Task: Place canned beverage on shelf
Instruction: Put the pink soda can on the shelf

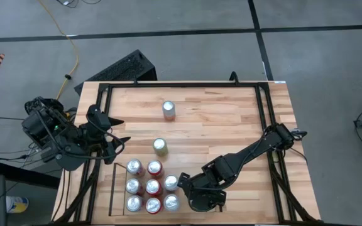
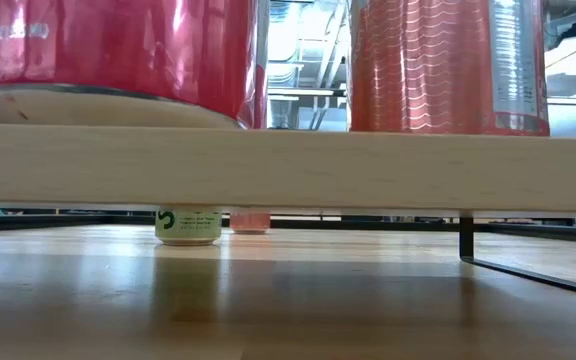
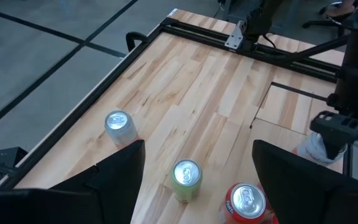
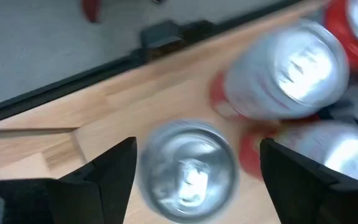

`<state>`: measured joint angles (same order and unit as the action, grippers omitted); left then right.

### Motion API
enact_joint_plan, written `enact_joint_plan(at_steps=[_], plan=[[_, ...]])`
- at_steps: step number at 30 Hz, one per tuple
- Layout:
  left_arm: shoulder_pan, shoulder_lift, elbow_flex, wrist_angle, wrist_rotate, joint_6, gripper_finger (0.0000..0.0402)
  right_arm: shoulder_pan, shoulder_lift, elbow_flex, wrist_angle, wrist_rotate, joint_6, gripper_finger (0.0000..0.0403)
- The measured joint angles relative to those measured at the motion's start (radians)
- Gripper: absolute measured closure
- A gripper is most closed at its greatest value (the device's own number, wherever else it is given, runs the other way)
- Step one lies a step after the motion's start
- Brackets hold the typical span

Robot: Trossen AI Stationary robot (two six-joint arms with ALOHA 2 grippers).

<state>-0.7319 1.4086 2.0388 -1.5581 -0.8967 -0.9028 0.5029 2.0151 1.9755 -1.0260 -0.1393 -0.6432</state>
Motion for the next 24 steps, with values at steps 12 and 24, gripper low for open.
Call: enact_joint_plan(at_steps=[12, 24], plan=[[0.000, 0.000, 0.000, 0.000, 0.006, 0.000, 0.0120, -0.049, -0.044, 0.225, -0.067, 0.096, 0.954, 0.0090], [0.000, 0.000, 0.000, 0.000, 0.080, 0.065, 0.0120, -0.045, 0.003, 0.262, -0.251, 0.110, 1.635, 0.0091]])
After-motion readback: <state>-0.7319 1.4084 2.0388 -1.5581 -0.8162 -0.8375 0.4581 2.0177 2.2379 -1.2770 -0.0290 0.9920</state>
